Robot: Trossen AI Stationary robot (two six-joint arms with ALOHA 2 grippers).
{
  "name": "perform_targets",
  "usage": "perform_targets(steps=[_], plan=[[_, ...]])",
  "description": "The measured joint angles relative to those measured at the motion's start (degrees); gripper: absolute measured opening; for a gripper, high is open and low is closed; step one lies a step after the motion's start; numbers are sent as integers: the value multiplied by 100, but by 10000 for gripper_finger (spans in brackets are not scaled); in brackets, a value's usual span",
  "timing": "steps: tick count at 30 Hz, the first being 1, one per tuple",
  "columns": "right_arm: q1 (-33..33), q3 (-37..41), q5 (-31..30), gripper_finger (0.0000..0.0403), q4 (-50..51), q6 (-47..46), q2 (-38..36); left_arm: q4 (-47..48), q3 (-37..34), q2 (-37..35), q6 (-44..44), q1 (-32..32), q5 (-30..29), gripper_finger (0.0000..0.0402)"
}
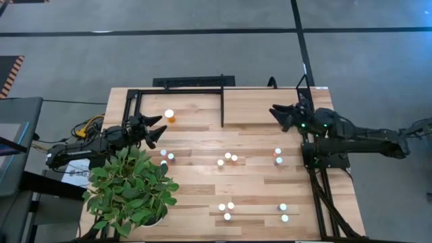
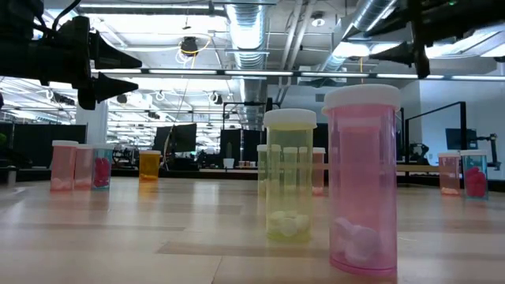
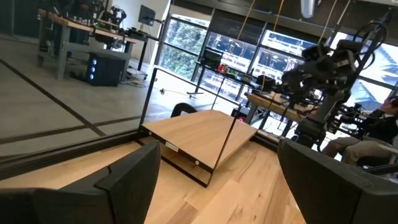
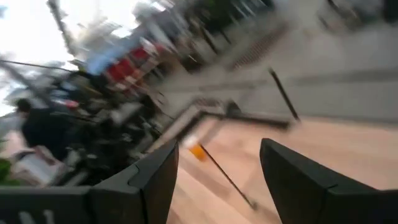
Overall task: Pick and place medicine bottles onto shelf by color
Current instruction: Put the pink pill bottle on the shelf
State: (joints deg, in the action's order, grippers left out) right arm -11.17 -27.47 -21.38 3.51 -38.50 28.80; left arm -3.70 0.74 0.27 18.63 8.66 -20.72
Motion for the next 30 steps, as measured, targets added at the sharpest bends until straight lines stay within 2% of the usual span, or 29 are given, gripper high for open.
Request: perform_targets(steps=[6, 12, 16, 21, 26, 30], plan=[[-230, -1207, 36, 249, 2111, -1390, 771, 0, 0, 0, 0, 1, 1, 312], [-418, -2326, 510, 249, 4148, -2636, 1774, 1, -1, -1, 0, 1, 0, 312], [-569, -2796, 883, 249, 5202, -3293, 2399, 0, 0, -1, 0, 0, 1, 312], [-783, -2990, 1623, 249, 6117, -3804, 3076, 1, 0, -1, 0, 1, 1, 312], [-926, -2990, 2453, 249, 6548, -3826, 3576, 0, -1, 0, 0, -1, 1, 312], [-874, -2990, 2630, 249, 6730, -3822, 3923, 2, -1, -2, 0, -1, -1, 312]])
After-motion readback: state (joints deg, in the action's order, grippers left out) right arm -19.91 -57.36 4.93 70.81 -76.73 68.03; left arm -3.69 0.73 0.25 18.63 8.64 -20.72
